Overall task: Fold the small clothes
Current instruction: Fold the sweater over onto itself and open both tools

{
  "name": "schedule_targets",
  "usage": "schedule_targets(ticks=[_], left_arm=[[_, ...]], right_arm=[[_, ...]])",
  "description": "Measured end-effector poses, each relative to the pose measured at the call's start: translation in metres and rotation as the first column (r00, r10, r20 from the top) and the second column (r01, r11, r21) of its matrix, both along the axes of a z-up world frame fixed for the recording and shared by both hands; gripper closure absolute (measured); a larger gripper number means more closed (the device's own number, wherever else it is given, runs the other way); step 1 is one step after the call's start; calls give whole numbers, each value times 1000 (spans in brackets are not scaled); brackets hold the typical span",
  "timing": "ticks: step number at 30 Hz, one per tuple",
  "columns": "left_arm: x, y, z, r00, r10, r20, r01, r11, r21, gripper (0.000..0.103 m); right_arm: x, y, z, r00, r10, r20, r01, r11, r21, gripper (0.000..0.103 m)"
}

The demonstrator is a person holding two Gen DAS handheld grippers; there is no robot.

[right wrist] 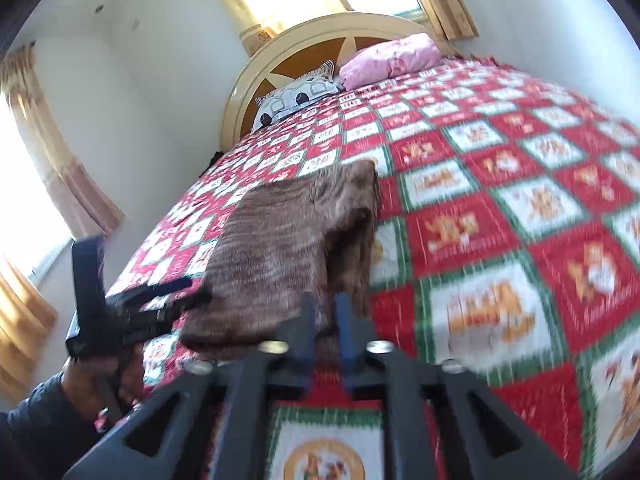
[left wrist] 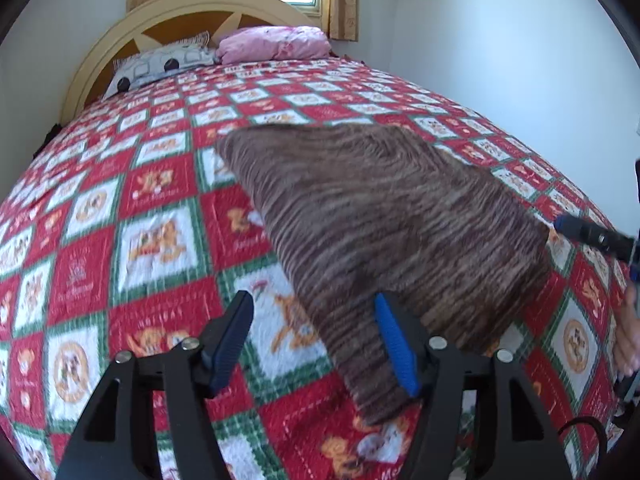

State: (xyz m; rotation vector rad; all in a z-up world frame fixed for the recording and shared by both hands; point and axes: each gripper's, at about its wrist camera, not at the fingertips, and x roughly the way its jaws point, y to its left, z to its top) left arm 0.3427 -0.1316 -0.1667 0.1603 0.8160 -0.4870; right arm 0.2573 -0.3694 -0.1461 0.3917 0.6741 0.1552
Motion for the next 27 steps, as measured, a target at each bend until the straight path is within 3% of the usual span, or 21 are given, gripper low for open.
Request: schedule_targets(ticks=[1, 2, 5, 8, 10, 14, 18, 22, 25, 26, 27], left_arm=[[0, 1, -3, 1000, 0, -11, 0, 1000, -6, 37], [-1, 1, -7, 1000, -4, -17, 4, 1000, -8, 36], [-1, 0, -14, 1000, -10, -22, 10, 1000, 3, 35], [1, 3, -15, 1000, -7, -26, 7, 1000, -16, 31], [-2, 9, -17, 999, -13, -39, 11, 999, -42, 31], [-6, 18, -19, 997, -50, -67, 44, 995, -92, 31], [-12, 24, -17, 996, -65, -64, 56, 990, -132, 23], [-12, 20, -20, 994, -74, -77, 65, 991, -113, 22], [-15, 20, -20, 994, -79, -70, 71, 992, -108, 19], [-15, 19, -21, 994, -79, -70, 72, 992, -105, 19], [-15, 19, -21, 994, -83, -69, 75, 992, -105, 18]], right_arm=[[5, 2, 2, 1000, 1, 1, -1, 1000, -9, 42], [8, 4, 5, 1000, -5, 6, 5, 1000, -10, 37], [24, 17, 8, 1000, 21, -11, -22, 998, -54, 40], [31, 22, 0, 997, 11, -72, -18, 995, -95, 90], [32, 18, -8, 993, 6, -118, -14, 998, -68, 98], [19, 17, -12, 988, 15, -156, -27, 997, -75, 100], [4, 11, -11, 986, 12, -164, -22, 998, -61, 102], [9, -2, -22, 983, -36, -182, 23, 997, -73, 102], [6, -2, -17, 991, -32, -133, 23, 997, -69, 101], [5, 1, -14, 992, -35, -122, 25, 996, -83, 99], [5, 4, -11, 992, -42, -119, 30, 995, -99, 90]])
